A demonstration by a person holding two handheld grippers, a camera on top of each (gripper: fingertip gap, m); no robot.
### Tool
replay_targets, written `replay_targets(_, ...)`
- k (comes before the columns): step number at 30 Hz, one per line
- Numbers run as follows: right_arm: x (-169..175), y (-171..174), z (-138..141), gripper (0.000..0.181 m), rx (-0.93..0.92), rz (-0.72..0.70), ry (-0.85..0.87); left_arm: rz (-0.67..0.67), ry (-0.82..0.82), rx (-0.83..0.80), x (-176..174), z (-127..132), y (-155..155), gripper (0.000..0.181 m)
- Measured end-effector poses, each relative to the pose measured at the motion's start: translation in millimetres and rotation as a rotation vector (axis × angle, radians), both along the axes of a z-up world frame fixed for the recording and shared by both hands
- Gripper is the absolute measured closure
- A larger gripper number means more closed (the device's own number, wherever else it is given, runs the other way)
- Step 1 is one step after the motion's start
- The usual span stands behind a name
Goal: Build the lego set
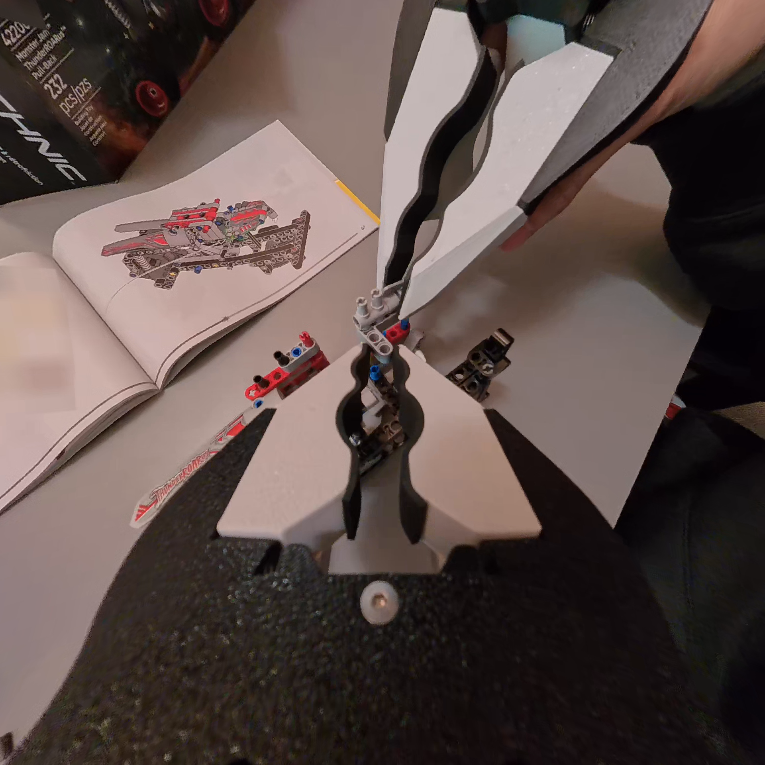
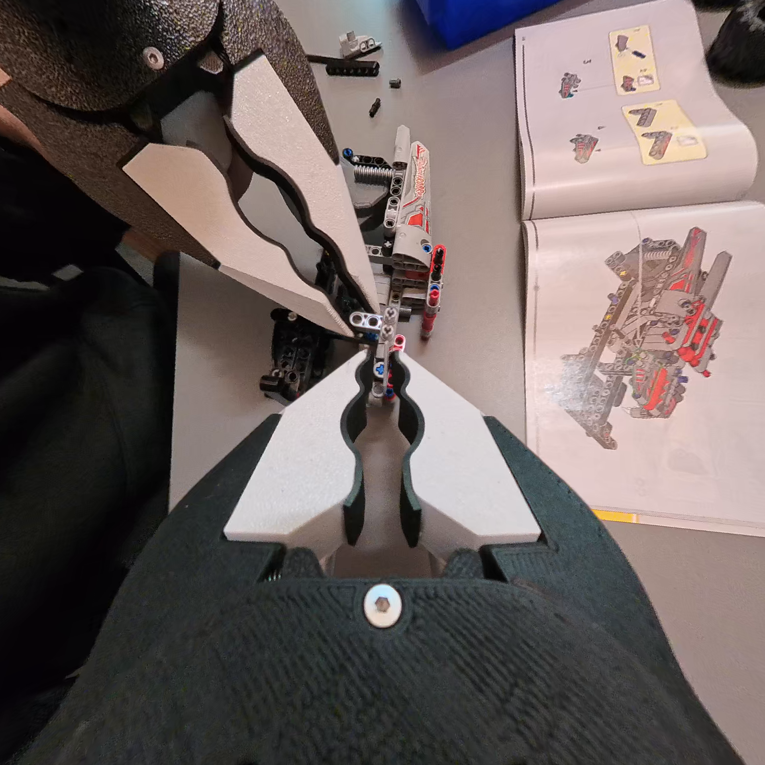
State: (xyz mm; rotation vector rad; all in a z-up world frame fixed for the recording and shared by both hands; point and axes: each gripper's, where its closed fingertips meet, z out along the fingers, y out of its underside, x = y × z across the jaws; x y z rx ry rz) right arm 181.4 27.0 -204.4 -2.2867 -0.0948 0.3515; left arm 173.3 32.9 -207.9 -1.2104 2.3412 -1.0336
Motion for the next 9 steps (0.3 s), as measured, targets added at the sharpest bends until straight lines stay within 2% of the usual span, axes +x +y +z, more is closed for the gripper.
replay_targets(1, 1.4, 0.1, -0.6, 0.175, 0.002, 0.002, -0.020, 0.004, -0.003, 0.004, 0.9, -0.8, -0.2, 0.174)
replay_targets(9, 3.9, 2.9, -0.7, 0.175, 0.027, 0.003, -0.018, 0.022, -0.003, 0.001, 3.3, -2.0, 2.0, 0.174)
